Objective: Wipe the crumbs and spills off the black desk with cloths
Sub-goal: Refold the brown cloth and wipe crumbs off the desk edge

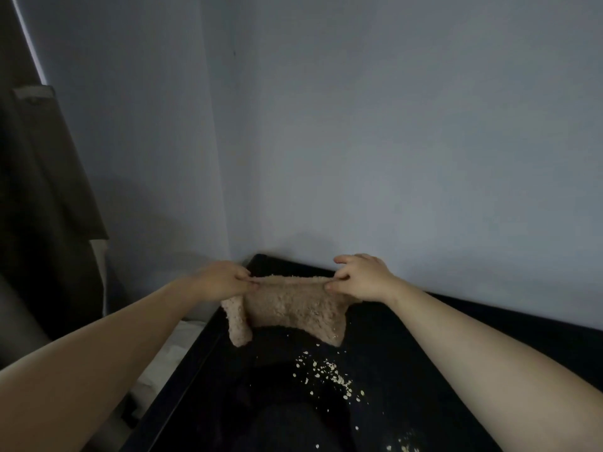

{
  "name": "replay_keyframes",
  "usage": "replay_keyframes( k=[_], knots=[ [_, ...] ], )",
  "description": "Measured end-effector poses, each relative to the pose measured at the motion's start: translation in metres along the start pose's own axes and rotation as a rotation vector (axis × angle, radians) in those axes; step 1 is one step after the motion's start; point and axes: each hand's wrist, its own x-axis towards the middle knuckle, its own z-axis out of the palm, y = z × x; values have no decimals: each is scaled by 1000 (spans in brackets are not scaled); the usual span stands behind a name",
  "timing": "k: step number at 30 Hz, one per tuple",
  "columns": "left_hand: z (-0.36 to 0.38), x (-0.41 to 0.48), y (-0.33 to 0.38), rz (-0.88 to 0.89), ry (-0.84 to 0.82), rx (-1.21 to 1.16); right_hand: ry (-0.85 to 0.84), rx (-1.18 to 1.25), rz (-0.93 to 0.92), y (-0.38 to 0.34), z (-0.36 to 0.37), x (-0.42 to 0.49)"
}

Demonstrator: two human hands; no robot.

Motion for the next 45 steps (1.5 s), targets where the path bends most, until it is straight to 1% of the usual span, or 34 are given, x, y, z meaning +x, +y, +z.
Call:
replay_keyframes(
  k=[2,4,5,7,8,9,11,13,15,16,17,19,20,21,22,24,25,26,27,28,29,32,36,38,40,41,42,45],
  knots=[
    [0,0,-2,-59,76,-190,-21,260,47,4,0,0],
    [4,1,0,-152,186,-545,35,615,81,1,1,-1],
    [6,1,4,-194,207,-748,71,758,96,-3,1,-2],
    [12,0,13,-244,152,-1097,143,954,111,-14,2,-3],
    [14,-1,17,-251,104,-1196,172,1028,114,-19,1,-3],
    [15,0,19,-258,68,-1250,189,1094,120,-23,0,-3],
    [16,1,21,-273,38,-1299,167,1223,149,-27,-4,-2],
    [15,1,20,-261,36,-1286,55,1395,220,-28,-9,-2],
    [13,3,20,-213,123,-1175,-67,1521,292,-28,-14,-5],
    [14,4,20,-191,185,-1082,-102,1539,298,-28,-15,-5],
    [16,6,18,-182,261,-931,-123,1540,295,-28,-14,-6],
    [23,9,17,-220,417,-508,-149,1539,274,-31,-12,-6],
    [28,12,17,-236,463,-396,-163,1542,255,-33,-10,-5],
    [32,13,19,-253,453,-431,-173,1544,237,-35,-9,-3],
    [35,13,23,-282,382,-626,-183,1544,221,-37,-7,-2],
    [43,15,29,-331,112,-1096,-192,1542,198,-41,-7,1],
    [47,15,29,-327,-55,-1225,-195,1534,185,-42,-7,2],
    [51,15,28,-298,-186,-1281,-199,1518,169,-42,-8,2],
    [53,15,25,-255,-265,-1309,-197,1494,154,-42,-8,2],
    [53,13,25,-221,-300,-1312,-181,1459,144,-41,-9,3],
    [54,12,24,-202,-285,-1289,-154,1411,135,-40,-9,3],
    [53,9,25,-191,-173,-1224,-23,1194,129,-35,-11,4],
    [48,11,26,-148,-27,-1323,125,816,125,-24,0,8],
    [45,12,30,-122,3,-1337,171,581,162,-21,8,10],
    [44,13,32,-98,6,-1307,245,240,185,-23,12,12],
    [45,16,31,-94,21,-1286,260,171,169,-26,12,13],
    [45,18,29,-100,45,-1262,228,239,135,-29,11,13],
    [42,24,21,-111,97,-1231,-60,937,33,-42,13,15]
  ],
)
